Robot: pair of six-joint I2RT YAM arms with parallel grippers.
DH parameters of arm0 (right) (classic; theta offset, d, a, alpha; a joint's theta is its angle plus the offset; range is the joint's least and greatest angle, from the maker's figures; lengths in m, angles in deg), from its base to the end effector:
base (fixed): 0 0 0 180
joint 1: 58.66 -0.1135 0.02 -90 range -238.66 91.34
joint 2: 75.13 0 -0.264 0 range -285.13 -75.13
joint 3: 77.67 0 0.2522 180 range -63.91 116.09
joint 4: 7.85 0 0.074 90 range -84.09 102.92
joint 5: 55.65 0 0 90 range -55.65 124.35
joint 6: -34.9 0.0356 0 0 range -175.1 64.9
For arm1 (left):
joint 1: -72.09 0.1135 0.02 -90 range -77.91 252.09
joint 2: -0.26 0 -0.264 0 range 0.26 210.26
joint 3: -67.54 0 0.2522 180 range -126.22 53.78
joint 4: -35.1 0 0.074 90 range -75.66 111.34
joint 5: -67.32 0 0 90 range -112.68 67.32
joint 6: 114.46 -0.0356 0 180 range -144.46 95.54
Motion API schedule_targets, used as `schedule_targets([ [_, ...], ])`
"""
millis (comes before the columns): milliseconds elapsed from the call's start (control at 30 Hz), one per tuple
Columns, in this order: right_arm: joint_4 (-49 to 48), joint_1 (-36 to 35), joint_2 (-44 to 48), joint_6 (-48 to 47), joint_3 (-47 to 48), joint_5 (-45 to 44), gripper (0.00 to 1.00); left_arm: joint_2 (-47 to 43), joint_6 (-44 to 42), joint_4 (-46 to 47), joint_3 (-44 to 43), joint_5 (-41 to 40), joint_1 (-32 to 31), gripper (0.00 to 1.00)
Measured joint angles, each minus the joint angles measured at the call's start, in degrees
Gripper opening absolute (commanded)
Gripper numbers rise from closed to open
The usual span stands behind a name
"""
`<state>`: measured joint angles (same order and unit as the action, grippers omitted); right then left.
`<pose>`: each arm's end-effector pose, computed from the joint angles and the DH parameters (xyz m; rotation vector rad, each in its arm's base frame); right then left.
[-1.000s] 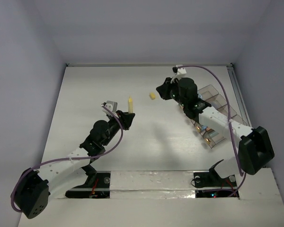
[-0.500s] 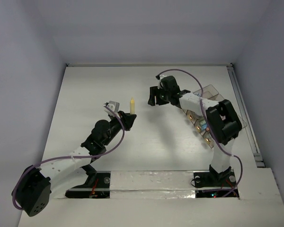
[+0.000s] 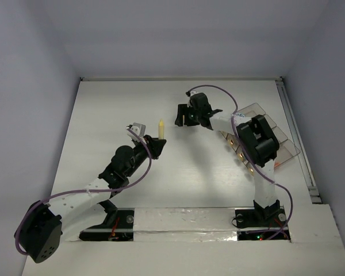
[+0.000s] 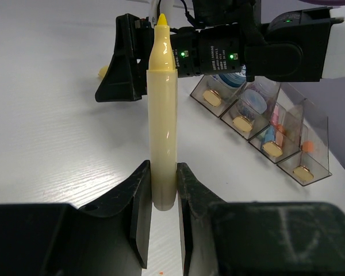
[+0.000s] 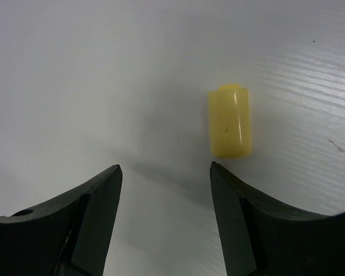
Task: Sort the stationery into containers
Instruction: Pick up the pen cap from the center of the board.
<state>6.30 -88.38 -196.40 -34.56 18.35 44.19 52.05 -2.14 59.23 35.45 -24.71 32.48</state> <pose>0.4047 0.2380 0.1623 -0.2810 2.3153 0.6494 0.1575 -0.1287 0.2444 0.2039 1.5388 -0.8392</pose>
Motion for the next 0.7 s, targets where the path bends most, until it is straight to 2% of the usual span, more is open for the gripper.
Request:
schedule_targets([
  [267,-2.6,0.0,-2.0,1.8,1.4,-0.5,0.66,0.1,0.0,0.0,0.0,0.1,0.0,0.0],
  [700,-2.9,1.9,-2.9,2.2,2.7,-6.5,0.69,0.1,0.0,0.0,0.0,0.0,0.0,0.0],
])
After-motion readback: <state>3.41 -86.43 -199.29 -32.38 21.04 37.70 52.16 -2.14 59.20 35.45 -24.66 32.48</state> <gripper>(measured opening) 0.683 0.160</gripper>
